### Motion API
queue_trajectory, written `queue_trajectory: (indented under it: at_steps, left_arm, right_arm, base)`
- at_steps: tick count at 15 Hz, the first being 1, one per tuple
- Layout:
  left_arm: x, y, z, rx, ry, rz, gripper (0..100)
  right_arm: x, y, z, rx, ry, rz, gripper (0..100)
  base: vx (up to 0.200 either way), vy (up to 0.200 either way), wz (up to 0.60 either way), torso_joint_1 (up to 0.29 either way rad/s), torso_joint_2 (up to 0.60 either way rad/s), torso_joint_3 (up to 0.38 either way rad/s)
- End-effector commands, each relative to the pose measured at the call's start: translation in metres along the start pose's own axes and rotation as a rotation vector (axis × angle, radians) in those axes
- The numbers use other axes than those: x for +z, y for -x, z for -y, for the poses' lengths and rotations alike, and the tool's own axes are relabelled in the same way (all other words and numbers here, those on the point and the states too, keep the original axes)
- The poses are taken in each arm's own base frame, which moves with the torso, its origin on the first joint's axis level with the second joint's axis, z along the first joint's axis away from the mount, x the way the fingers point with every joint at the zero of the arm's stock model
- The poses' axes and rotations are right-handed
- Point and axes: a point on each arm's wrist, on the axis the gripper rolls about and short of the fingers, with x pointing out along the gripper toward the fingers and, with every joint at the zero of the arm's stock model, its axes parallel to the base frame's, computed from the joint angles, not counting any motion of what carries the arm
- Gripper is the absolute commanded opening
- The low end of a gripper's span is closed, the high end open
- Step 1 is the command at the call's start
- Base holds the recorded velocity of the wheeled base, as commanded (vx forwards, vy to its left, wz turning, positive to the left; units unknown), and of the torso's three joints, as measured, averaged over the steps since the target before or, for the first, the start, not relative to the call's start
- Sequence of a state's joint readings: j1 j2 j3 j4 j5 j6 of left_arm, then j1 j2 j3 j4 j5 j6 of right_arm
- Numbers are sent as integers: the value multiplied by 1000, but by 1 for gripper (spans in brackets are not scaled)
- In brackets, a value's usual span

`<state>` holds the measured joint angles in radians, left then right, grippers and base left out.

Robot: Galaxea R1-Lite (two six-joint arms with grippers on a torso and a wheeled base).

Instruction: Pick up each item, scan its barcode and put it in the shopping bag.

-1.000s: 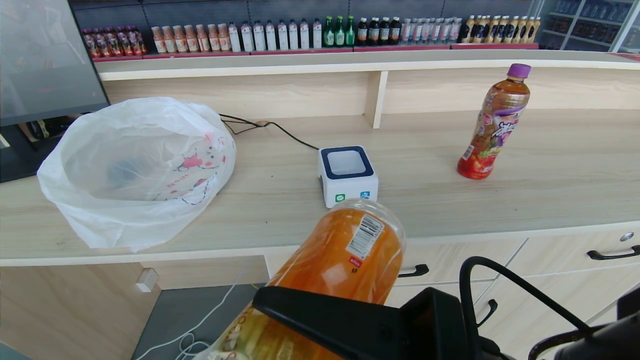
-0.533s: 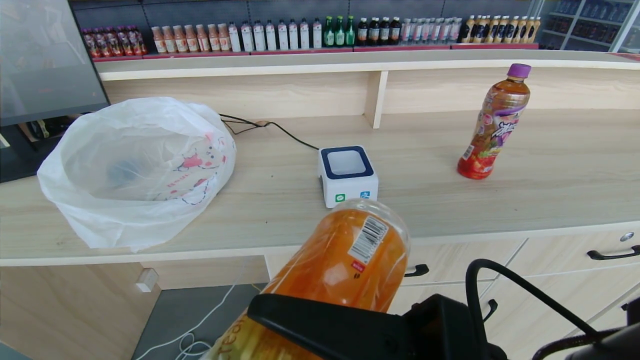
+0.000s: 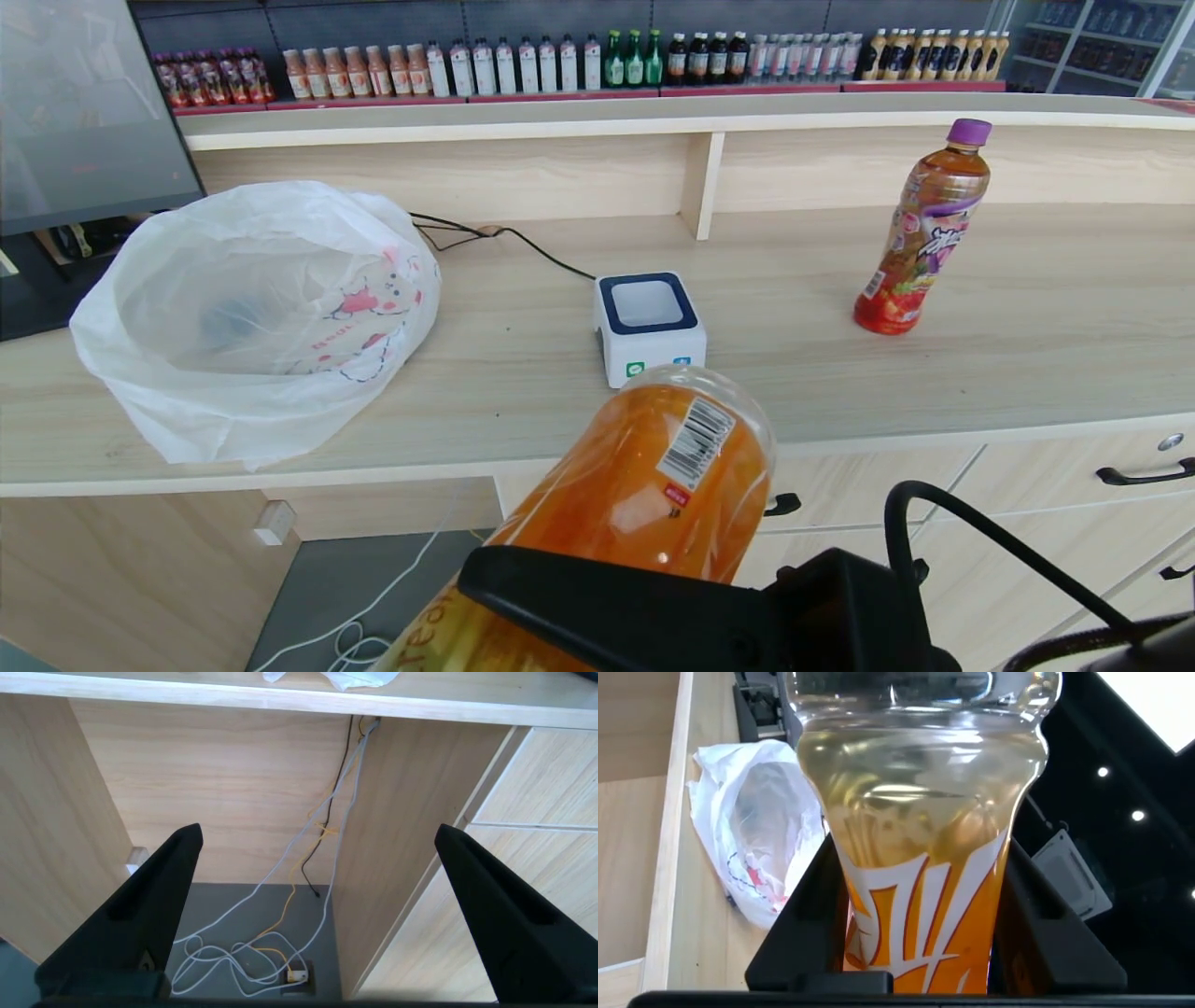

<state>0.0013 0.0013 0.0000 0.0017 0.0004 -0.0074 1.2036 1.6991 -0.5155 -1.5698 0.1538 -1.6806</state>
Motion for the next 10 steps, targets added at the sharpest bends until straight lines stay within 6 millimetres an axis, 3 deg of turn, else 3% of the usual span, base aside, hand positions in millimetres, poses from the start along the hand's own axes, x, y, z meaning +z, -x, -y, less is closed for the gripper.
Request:
queue_trajectory:
  at_steps: [1, 4, 10]
  left_arm:
    - [0, 0, 0, 1, 0, 0, 100]
    - [0, 0, 0, 1, 0, 0, 100]
    - [0, 0, 0, 1, 0, 0, 100]
  right_arm:
    - [-3, 3, 12, -40, 6, -13, 0]
    - [-13, 4, 25, -86, -103, -69, 0]
    - [-13, -1, -3, -19, -496, -118, 0]
  base:
    - [0, 0, 0, 0, 0, 0]
    - [0, 0, 0, 0, 0, 0]
    - [0, 0, 0, 0, 0, 0]
